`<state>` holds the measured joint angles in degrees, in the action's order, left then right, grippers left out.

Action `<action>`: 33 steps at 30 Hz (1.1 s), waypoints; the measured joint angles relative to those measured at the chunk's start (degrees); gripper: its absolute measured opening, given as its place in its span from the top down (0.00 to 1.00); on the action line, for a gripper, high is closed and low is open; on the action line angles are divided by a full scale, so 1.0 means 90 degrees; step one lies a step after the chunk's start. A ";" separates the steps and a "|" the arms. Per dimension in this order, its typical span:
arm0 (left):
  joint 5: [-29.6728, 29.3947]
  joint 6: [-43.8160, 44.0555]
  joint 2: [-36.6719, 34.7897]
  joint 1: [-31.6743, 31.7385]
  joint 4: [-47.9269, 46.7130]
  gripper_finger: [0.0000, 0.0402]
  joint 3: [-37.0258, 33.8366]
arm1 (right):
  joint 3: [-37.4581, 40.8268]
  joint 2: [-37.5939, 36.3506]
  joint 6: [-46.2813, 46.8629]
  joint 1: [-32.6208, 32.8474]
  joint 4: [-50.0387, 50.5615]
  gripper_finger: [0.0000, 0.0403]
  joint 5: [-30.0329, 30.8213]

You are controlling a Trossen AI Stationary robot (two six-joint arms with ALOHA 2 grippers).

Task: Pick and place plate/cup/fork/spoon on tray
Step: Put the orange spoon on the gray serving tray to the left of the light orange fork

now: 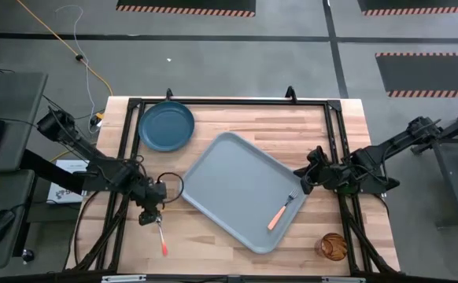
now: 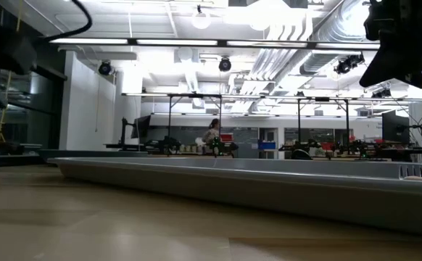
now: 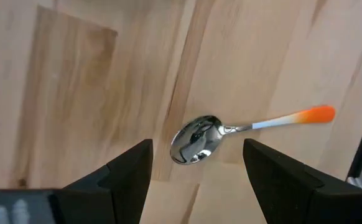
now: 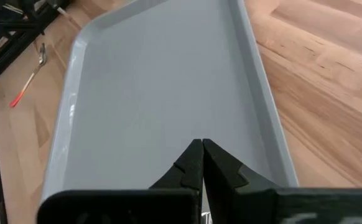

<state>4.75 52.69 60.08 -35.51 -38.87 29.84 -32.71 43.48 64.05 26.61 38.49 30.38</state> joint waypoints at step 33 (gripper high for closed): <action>-0.0113 0.0982 0.0304 -0.0393 0.1290 0.86 -0.0958 | 0.0000 0.0002 0.0048 0.0000 -0.0001 1.00 0.0363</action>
<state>3.74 61.52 62.81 -39.05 -27.26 21.22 -32.71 43.51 64.49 26.61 38.48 33.66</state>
